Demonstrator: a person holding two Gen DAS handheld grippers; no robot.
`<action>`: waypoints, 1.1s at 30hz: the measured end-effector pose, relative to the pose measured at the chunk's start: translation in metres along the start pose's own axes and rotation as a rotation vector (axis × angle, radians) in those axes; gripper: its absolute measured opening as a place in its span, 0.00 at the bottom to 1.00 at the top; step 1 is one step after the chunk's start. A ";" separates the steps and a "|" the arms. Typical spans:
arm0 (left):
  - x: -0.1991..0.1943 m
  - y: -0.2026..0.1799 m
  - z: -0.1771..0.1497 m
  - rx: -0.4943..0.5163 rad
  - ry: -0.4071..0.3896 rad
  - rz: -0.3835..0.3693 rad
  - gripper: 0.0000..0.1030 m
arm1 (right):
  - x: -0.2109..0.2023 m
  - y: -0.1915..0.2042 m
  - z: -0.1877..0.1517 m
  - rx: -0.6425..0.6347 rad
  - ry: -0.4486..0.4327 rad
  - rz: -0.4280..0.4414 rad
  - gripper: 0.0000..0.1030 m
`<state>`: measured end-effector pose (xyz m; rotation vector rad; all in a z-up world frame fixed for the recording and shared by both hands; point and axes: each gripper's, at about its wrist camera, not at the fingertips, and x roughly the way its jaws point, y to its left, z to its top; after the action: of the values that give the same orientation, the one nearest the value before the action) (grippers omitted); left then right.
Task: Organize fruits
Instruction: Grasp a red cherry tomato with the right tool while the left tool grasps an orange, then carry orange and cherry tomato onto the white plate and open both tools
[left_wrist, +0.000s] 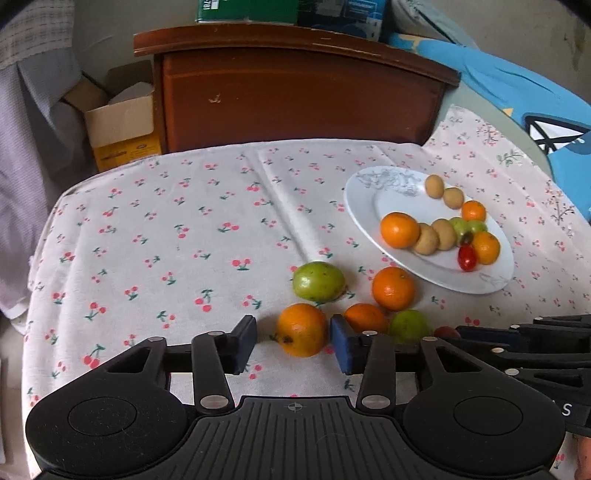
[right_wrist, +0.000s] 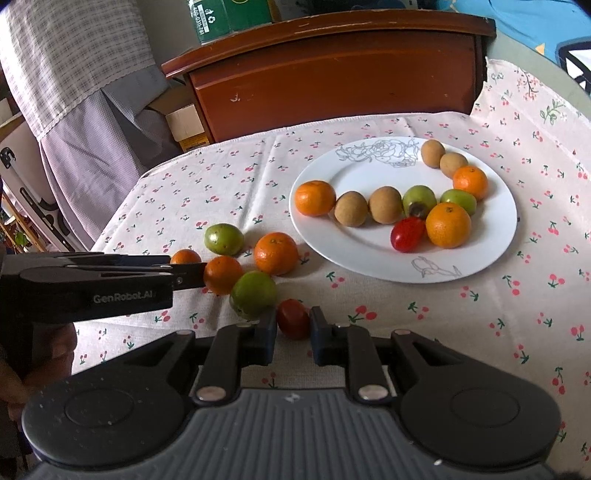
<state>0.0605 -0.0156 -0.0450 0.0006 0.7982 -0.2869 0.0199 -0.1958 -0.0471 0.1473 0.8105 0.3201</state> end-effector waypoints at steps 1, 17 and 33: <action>0.000 -0.001 0.000 -0.001 0.000 -0.011 0.26 | 0.000 0.000 0.000 0.001 0.000 0.000 0.18; -0.026 -0.011 0.012 -0.018 -0.049 0.016 0.25 | -0.009 0.000 0.007 0.027 -0.029 0.027 0.17; -0.061 -0.041 0.066 -0.025 -0.146 -0.018 0.26 | -0.057 -0.014 0.058 0.068 -0.185 0.036 0.17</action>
<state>0.0562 -0.0469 0.0489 -0.0508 0.6575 -0.2904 0.0290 -0.2287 0.0278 0.2522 0.6364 0.3082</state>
